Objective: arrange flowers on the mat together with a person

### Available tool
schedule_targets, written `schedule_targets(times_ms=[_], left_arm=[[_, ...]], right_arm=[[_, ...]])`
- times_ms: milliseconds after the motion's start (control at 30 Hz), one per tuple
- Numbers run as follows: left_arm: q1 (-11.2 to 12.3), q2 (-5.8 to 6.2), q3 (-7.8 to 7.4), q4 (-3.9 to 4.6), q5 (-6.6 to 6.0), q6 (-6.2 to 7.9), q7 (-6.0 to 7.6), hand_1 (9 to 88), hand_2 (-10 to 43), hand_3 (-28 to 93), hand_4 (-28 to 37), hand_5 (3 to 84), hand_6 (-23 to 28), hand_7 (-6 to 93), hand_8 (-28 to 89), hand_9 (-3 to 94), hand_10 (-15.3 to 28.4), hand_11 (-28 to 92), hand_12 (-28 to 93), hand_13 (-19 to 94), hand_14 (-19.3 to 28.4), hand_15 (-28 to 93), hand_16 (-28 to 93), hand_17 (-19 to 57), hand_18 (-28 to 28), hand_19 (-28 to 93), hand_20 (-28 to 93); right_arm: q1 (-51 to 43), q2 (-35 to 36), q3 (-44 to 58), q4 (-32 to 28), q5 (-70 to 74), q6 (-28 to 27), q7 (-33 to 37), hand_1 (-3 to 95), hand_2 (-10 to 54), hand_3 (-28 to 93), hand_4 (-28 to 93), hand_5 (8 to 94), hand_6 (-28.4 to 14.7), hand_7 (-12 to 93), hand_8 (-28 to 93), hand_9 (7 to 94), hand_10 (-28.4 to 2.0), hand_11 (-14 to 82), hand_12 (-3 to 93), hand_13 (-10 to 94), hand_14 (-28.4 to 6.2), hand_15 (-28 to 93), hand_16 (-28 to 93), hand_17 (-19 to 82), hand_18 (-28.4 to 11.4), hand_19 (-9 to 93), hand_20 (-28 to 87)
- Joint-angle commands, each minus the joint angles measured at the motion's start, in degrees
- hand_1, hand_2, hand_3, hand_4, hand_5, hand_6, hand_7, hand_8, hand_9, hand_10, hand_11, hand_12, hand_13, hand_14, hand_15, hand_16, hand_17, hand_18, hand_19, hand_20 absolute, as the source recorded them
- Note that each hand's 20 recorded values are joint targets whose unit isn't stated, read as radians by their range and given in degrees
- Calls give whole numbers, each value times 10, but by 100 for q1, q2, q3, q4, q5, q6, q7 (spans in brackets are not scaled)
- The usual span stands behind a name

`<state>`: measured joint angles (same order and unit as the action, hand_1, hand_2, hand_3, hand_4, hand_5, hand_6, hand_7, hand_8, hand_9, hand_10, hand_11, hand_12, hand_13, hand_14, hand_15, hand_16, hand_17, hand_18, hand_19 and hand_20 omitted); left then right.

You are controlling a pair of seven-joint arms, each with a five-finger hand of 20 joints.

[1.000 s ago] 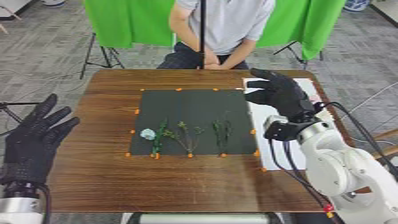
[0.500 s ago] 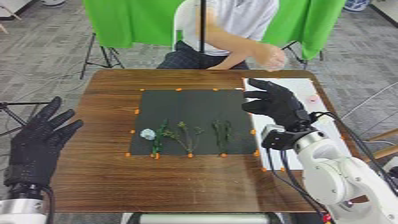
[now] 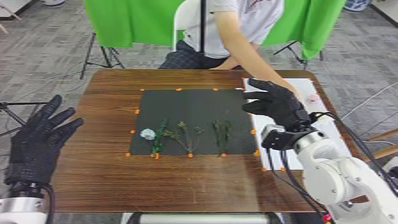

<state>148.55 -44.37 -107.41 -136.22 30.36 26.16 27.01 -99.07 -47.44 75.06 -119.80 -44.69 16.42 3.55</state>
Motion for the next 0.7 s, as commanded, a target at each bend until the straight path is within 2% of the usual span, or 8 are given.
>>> schedule_targets(times_ms=[33, 167, 233, 367, 500, 600, 700], left_arm=[[169, 100, 41, 18, -155, 140, 179, 202, 77, 738, -256, 301, 46, 99, -82, 289, 148, 181, 121, 199, 214, 428, -48, -106, 173, 357, 152], [142, 140, 60, 24, -180, 161, 191, 202, 77, 738, -256, 301, 46, 99, -82, 289, 149, 182, 121, 199, 214, 429, -48, -106, 173, 358, 152], [135, 105, 64, 20, -149, 146, 166, 202, 77, 738, -256, 302, 47, 100, -82, 290, 150, 182, 121, 199, 214, 430, -49, -106, 173, 359, 152], [170, 112, 57, 9, -164, 161, 187, 202, 77, 739, -257, 302, 47, 101, -82, 290, 150, 183, 121, 199, 214, 431, -49, -106, 174, 360, 152], [221, 164, 66, -7, -213, 190, 281, 202, 78, 740, -257, 302, 46, 102, -83, 290, 150, 182, 121, 198, 215, 433, -49, -106, 174, 360, 152], [127, 81, 84, 1, -115, 144, 133, 203, 78, 740, -257, 302, 47, 102, -83, 291, 150, 186, 122, 199, 215, 434, -50, -106, 174, 361, 153], [93, 33, 79, 3, -56, 113, 68, 203, 78, 740, -257, 302, 47, 102, -83, 290, 149, 186, 121, 198, 215, 435, -50, -106, 174, 361, 153]], right_arm=[[37, 9, -39, -9, -95, 91, -1, 250, -14, 734, -255, 459, -24, 166, -119, 499, -189, 180, 166, 455, -178, 478, 119, 132, -246, 543, 156], [60, -25, -32, 4, -127, 76, 31, 251, -13, 733, -256, 460, -24, 166, -120, 499, -189, 180, 165, 455, -178, 479, 118, 133, -245, 543, 156], [52, -26, -19, -4, -118, 69, 26, 251, -13, 733, -256, 461, -24, 166, -120, 500, -189, 180, 164, 455, -178, 479, 118, 132, -246, 543, 156], [26, -37, 2, -12, -107, 61, 12, 251, -12, 733, -255, 461, -24, 167, -120, 502, -190, 182, 164, 456, -179, 480, 117, 133, -246, 543, 156], [24, -22, -9, -15, -106, 71, 15, 251, -12, 734, -255, 462, -24, 167, -121, 503, -189, 183, 164, 456, -178, 481, 117, 133, -246, 543, 156], [17, 23, -34, -24, -47, 137, -16, 251, -12, 734, -256, 462, -24, 167, -121, 504, -189, 184, 165, 457, -178, 481, 116, 133, -245, 542, 155], [24, 18, -34, -20, -68, 122, -7, 250, -11, 736, -256, 463, -24, 167, -121, 505, -190, 183, 164, 457, -179, 481, 116, 133, -246, 542, 156]])
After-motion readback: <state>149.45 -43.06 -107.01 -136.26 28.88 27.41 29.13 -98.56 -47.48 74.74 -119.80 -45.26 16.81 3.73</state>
